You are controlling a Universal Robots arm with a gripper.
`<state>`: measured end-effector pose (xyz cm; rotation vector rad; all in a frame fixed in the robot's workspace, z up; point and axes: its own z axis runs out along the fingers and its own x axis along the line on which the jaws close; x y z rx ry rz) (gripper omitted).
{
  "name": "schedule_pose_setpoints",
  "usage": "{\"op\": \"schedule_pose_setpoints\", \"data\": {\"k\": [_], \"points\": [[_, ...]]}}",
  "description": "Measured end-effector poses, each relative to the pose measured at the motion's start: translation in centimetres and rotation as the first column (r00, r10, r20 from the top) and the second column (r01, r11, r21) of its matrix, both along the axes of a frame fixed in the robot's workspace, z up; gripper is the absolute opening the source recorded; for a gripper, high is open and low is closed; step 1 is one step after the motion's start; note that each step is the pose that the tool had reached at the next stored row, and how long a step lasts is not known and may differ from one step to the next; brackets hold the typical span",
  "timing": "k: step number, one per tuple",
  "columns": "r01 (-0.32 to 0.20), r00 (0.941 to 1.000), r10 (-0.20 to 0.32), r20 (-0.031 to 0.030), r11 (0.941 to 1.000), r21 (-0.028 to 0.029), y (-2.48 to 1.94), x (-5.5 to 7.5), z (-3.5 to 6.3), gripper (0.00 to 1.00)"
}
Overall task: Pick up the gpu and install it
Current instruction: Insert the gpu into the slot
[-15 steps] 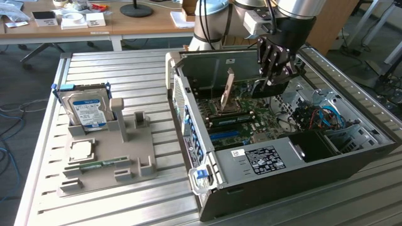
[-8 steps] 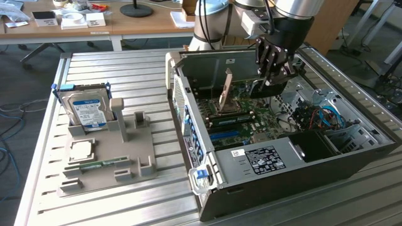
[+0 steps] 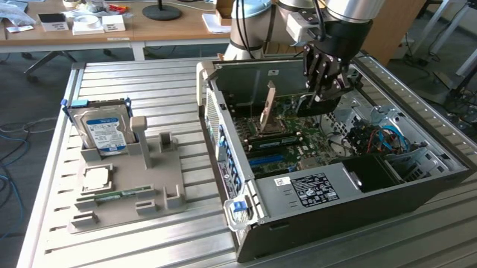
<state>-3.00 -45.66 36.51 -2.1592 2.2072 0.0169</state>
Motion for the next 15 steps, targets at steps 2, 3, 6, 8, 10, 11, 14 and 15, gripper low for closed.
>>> {"op": "schedule_pose_setpoints", "data": {"k": [2,3,6,8,10,11,14,15], "points": [[0.0,1.0,0.0,0.0,1.0,0.0001,0.0,-0.2,-0.02,0.27],[0.0,1.0,0.0,0.0001,1.0,0.0001,0.0,-0.33,-0.03,0.27],[0.0,1.0,0.0,0.0,1.0,-0.0001,0.0,-0.4,-0.02,0.27],[0.0,1.0,0.0,0.0,1.0,-0.0001,0.0,-0.41,-0.02,0.27],[0.0,1.0,0.0,0.0,1.0,-0.0001,0.0,-0.41,-0.05,0.27],[0.0,1.0,0.0,0.0001,1.0,0.0001,-0.01,-0.41,-0.13,0.27],[0.003,1.0,-0.003,-0.0006,1.0,0.0,-0.01,-0.41,-0.49,0.27],[0.005,1.0,-0.005,-0.0011,1.0,0.0,-0.02,-0.42,-0.61,0.27]]}}
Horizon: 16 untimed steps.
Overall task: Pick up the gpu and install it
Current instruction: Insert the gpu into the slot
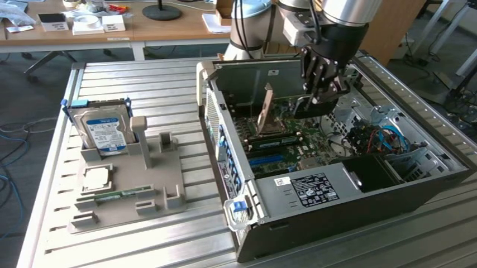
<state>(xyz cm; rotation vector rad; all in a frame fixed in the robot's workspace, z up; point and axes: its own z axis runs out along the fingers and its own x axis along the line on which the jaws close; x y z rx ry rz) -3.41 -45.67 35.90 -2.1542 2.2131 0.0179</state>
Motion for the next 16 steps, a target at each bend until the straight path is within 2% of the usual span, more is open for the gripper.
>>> {"op": "schedule_pose_setpoints", "data": {"k": [16], "points": [[0.04,0.9992,-0.04,-0.0108,0.9992,-0.0002,-0.16,-0.1,-1.31,0.27]]}}
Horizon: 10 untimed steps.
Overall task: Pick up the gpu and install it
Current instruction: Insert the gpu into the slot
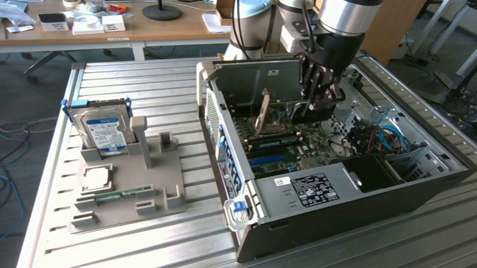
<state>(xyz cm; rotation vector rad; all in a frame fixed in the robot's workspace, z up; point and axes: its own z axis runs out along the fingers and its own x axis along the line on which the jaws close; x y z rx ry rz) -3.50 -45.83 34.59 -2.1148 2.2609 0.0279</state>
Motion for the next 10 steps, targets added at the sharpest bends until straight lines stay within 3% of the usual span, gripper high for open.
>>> {"op": "schedule_pose_setpoints", "data": {"k": [10], "points": [[0.003,1.0,-0.003,-0.0021,1.0,0.0,0.0,0.0,-0.15,0.27]]}}
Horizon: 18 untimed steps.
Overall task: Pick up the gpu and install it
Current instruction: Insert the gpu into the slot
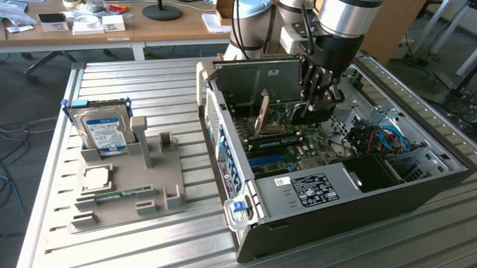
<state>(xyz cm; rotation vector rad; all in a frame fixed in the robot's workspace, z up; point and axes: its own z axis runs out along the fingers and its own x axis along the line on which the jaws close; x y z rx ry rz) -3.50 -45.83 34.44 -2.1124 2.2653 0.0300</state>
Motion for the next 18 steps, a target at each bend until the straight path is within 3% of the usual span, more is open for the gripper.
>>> {"op": "schedule_pose_setpoints", "data": {"k": [18], "points": [[0.0,1.0,0.0,-0.0001,1.0,-0.0002,0.0,0.0,-1.3,0.27]]}}
